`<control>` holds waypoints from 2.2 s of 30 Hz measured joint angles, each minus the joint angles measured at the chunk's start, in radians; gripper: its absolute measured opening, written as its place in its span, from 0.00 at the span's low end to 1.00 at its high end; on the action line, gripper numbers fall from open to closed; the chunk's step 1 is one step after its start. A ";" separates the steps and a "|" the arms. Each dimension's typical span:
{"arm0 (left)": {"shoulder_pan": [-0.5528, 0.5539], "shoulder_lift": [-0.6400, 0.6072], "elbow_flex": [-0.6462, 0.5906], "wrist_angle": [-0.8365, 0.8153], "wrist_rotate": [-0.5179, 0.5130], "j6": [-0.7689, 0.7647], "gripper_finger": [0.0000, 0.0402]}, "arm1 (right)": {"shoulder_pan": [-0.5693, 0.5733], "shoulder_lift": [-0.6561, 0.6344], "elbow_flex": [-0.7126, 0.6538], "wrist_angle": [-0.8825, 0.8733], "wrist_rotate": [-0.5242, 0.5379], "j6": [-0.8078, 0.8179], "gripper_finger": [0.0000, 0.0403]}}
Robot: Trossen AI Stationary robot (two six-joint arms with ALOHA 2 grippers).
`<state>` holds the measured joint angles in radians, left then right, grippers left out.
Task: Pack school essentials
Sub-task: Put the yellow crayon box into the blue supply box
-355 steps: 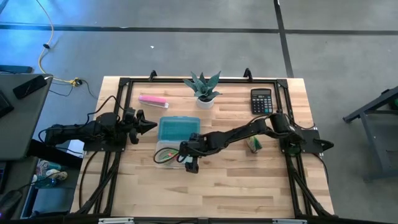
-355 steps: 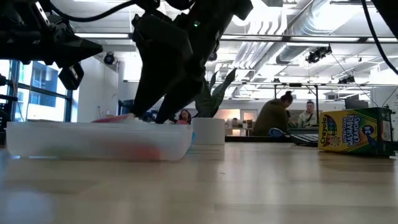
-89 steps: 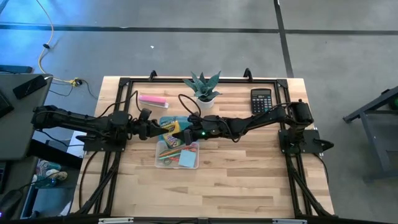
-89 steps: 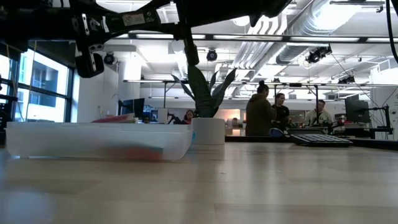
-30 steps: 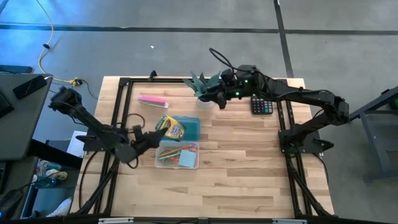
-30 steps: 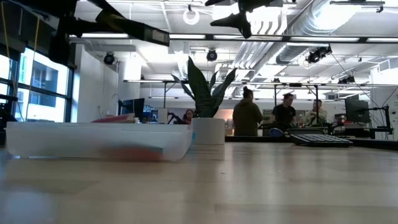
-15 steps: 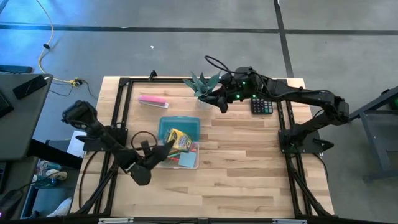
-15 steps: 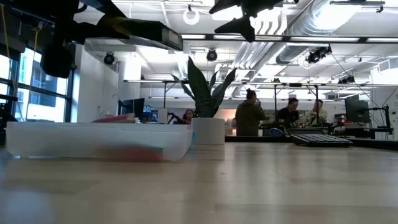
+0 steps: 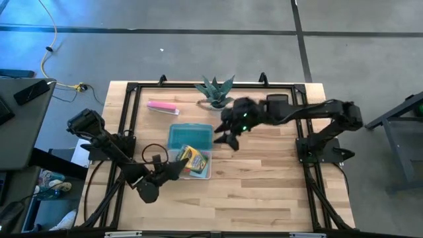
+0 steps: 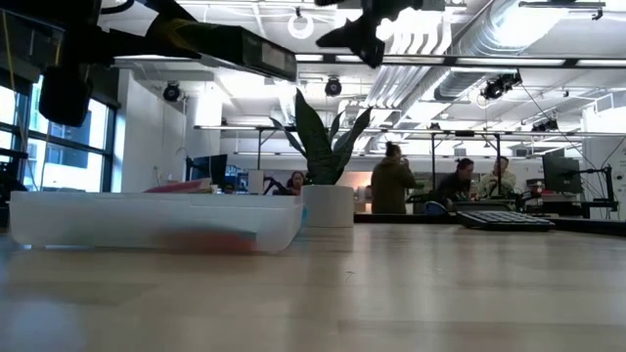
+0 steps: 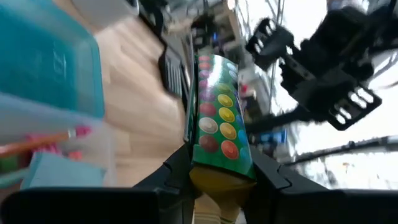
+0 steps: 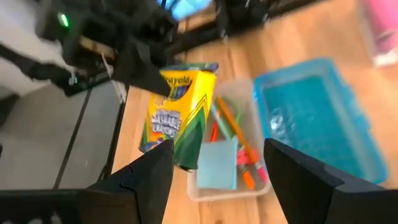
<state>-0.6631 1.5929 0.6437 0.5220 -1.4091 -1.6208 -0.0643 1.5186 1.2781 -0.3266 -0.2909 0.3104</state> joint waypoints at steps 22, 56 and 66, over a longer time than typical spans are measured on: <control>0.000 0.000 -0.001 0.030 0.123 0.254 0.21 | 0.043 0.224 0.000 0.308 -0.293 0.142 0.59; 0.106 -0.001 -0.001 0.271 0.204 0.631 0.21 | 0.041 0.237 0.000 0.327 -0.306 0.162 0.36; 0.121 -0.001 -0.001 0.268 0.208 0.648 0.21 | 0.041 0.237 0.000 0.322 -0.294 0.161 0.18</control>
<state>-0.5423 1.5917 0.6430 0.7898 -1.2008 -0.9730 -0.0235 1.7561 1.2778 -0.0044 -0.5849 0.4715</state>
